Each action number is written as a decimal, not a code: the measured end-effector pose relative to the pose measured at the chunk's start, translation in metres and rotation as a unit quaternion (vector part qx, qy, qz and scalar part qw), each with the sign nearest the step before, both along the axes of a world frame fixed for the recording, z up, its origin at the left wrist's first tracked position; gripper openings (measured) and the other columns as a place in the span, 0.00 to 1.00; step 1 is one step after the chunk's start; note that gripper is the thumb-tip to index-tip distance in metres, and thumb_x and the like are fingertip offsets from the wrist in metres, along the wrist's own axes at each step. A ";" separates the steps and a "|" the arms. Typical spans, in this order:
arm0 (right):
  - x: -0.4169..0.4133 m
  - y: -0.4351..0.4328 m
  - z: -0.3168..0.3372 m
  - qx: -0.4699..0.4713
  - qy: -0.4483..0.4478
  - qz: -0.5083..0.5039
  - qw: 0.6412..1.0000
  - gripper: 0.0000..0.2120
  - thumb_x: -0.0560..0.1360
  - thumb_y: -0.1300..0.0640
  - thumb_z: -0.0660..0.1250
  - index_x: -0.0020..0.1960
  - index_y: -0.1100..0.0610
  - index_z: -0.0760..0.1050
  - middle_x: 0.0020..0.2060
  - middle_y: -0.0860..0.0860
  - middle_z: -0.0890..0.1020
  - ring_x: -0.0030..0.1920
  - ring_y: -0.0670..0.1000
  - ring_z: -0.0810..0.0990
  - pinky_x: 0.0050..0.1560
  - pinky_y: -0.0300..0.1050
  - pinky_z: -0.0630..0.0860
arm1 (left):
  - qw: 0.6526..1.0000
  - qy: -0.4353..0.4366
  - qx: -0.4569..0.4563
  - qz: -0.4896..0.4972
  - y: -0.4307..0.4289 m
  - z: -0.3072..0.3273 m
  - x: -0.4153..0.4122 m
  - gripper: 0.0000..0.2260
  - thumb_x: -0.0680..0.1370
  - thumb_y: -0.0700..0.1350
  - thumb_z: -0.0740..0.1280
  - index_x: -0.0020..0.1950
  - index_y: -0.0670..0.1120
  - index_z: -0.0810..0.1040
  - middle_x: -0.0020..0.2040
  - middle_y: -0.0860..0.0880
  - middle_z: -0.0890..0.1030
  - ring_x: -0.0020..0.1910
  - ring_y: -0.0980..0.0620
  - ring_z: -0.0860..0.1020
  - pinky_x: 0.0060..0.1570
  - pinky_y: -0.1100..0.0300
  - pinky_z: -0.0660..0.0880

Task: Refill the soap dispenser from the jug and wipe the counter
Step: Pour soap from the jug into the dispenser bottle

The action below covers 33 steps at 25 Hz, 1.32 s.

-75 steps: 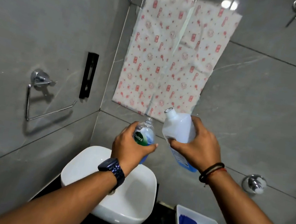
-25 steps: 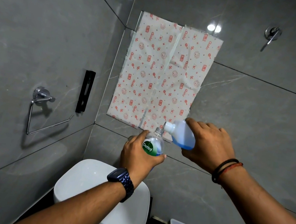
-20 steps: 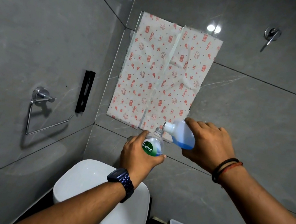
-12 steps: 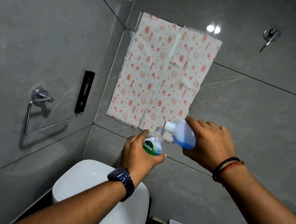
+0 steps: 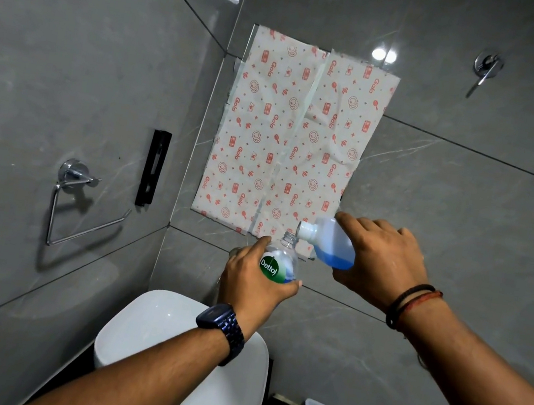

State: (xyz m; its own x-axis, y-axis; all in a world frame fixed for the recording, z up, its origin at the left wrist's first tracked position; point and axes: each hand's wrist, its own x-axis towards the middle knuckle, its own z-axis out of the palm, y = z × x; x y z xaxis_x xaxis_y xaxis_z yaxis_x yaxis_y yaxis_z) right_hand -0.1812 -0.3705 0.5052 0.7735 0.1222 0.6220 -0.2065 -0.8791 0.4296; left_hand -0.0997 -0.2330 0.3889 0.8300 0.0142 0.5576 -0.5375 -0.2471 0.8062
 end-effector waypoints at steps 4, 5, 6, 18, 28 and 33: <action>0.001 0.000 0.000 -0.005 -0.005 0.000 1.000 0.37 0.61 0.47 0.76 0.65 0.48 0.63 0.52 0.51 0.82 0.49 0.56 0.78 0.44 0.51 0.74 | 1.000 -0.003 -0.006 0.001 0.001 0.001 -0.001 0.39 0.59 0.58 0.78 0.68 0.52 0.69 0.61 0.51 0.78 0.57 0.52 0.75 0.52 0.54 0.77; 0.001 0.001 0.000 -0.006 -0.005 0.001 1.000 0.37 0.61 0.47 0.76 0.65 0.48 0.63 0.52 0.51 0.82 0.49 0.56 0.78 0.44 0.51 0.74 | 1.000 -0.005 -0.007 0.000 0.002 0.001 -0.001 0.40 0.60 0.58 0.78 0.68 0.52 0.69 0.61 0.51 0.78 0.58 0.52 0.75 0.52 0.54 0.77; 0.001 0.001 0.001 -0.008 -0.004 0.001 1.000 0.37 0.61 0.47 0.76 0.65 0.48 0.63 0.52 0.51 0.82 0.49 0.56 0.78 0.45 0.52 0.74 | 1.000 -0.006 -0.007 -0.001 0.002 0.001 -0.001 0.40 0.60 0.58 0.78 0.68 0.51 0.69 0.61 0.50 0.78 0.58 0.51 0.74 0.53 0.54 0.77; -0.001 0.005 0.005 -0.019 0.002 -0.005 1.000 0.37 0.63 0.47 0.75 0.68 0.48 0.61 0.56 0.50 0.81 0.52 0.56 0.77 0.47 0.52 0.73 | 1.000 -0.005 -0.007 -0.005 0.003 0.002 -0.001 0.40 0.60 0.58 0.78 0.68 0.51 0.69 0.62 0.51 0.78 0.59 0.51 0.74 0.53 0.53 0.77; -0.001 0.007 0.006 -0.008 0.011 -0.008 1.000 0.38 0.64 0.47 0.75 0.69 0.47 0.60 0.58 0.50 0.80 0.54 0.56 0.77 0.49 0.53 0.74 | 1.000 -0.005 -0.009 -0.008 0.005 0.002 -0.001 0.39 0.60 0.58 0.78 0.68 0.52 0.69 0.61 0.52 0.78 0.58 0.52 0.75 0.53 0.52 0.78; -0.002 0.007 0.007 -0.017 0.003 0.000 1.000 0.36 0.63 0.47 0.75 0.67 0.47 0.62 0.55 0.50 0.81 0.52 0.56 0.77 0.47 0.51 0.72 | 1.000 0.000 -0.008 -0.006 0.004 0.003 -0.002 0.39 0.60 0.58 0.78 0.68 0.52 0.69 0.61 0.51 0.78 0.58 0.52 0.74 0.53 0.54 0.77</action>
State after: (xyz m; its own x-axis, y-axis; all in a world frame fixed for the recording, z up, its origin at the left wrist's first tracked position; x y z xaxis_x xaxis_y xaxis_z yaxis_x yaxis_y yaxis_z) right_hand -0.1831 -0.3640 0.5127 0.7772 0.1434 0.6127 -0.2038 -0.8638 0.4607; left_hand -0.1014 -0.2291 0.3916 0.8301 0.0125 0.5575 -0.5405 -0.2278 0.8099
